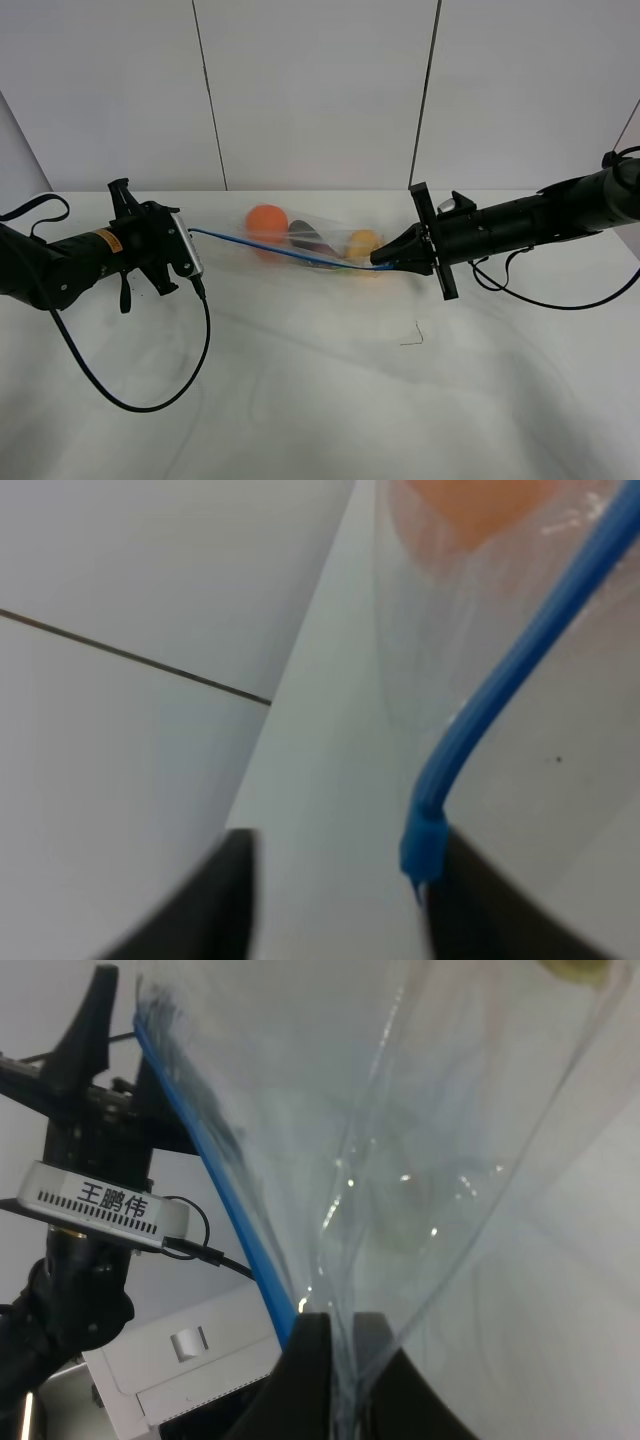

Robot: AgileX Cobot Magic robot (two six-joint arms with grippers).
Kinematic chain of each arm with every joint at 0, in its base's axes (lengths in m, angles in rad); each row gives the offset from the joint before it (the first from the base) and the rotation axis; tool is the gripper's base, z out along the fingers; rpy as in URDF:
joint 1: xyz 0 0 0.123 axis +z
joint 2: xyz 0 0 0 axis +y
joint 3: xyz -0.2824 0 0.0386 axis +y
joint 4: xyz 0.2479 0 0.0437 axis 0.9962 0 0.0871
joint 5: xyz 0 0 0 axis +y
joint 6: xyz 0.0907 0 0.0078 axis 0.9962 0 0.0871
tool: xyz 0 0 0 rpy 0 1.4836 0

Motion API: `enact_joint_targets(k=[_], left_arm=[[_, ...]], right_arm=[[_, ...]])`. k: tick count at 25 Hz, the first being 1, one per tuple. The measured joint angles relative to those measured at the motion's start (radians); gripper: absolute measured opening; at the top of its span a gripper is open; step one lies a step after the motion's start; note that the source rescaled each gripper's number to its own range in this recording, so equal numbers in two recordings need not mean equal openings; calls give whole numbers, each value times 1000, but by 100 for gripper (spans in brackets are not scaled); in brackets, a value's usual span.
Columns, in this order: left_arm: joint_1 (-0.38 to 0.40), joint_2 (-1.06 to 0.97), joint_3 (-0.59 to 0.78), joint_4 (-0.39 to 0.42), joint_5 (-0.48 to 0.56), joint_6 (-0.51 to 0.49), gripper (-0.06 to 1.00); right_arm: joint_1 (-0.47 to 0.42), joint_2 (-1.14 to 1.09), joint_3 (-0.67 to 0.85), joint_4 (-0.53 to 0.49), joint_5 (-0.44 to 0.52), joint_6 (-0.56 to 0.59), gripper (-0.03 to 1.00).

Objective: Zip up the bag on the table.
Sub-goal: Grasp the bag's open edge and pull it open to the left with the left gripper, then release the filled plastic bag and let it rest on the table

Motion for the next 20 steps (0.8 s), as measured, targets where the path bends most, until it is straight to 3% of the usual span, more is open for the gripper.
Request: enact_joint_targets(k=[2, 3, 8, 14, 20], left_arm=[[0, 0, 0, -1, 7, -7, 84], [0, 0, 0, -1, 12, -11, 88], [5, 0, 0, -71, 47, -64, 95], [6, 0, 0, -263, 70, -355, 96], [6, 0, 0, -310, 73, -726, 96]], right_arm=[[0, 0, 0, -1, 0, 0, 0], [0, 0, 0, -1, 0, 0, 0], [0, 0, 0, -1, 0, 0, 0], [0, 0, 0, 3, 0, 0, 0], [0, 0, 0, 4, 0, 0, 0]])
